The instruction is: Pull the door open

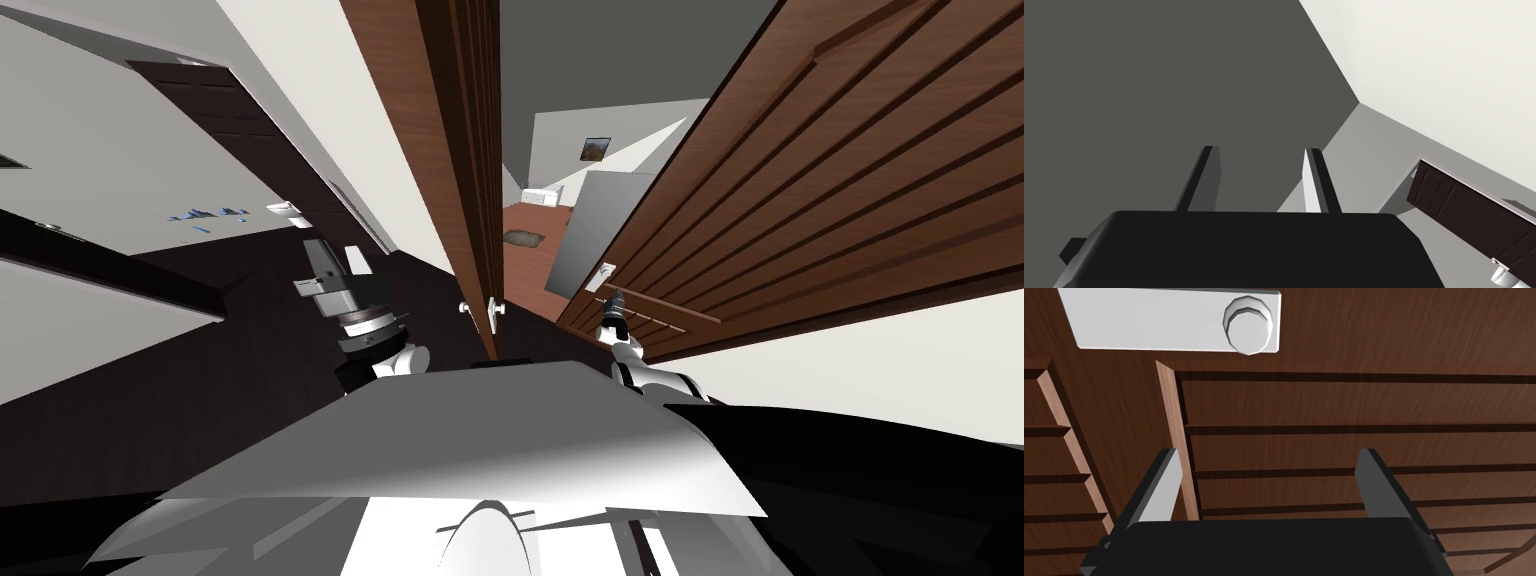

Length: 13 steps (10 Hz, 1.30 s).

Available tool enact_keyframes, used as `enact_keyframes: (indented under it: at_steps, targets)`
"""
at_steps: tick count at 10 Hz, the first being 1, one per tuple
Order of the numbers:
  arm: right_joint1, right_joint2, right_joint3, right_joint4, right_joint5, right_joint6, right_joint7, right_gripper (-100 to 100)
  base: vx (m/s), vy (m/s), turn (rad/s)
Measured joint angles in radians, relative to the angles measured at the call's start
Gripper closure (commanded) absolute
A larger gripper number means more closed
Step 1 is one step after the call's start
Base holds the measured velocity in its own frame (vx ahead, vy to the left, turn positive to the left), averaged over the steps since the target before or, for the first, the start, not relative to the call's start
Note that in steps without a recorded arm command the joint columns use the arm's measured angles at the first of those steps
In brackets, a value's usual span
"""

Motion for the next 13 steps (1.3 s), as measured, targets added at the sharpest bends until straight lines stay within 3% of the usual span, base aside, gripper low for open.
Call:
enact_keyframes:
  at_steps: [5,7,9,13]
  targets:
    - [0.0,0.0,0.0,0.0,0.0,0.0,0.0,-100,0.002,-0.011,0.033]
    - [0.001,-0.001,-0.022,0.003,-0.01,0.021,0.011,-100,0.004,-0.051,0.095]
    - [-0.005,-0.003,-0.029,0.014,-0.012,0.025,0.016,-100,-0.001,-0.03,0.022]
    - [-0.009,-0.006,-0.029,0.026,-0.013,0.022,0.014,-100,0.001,0.02,-0.008]
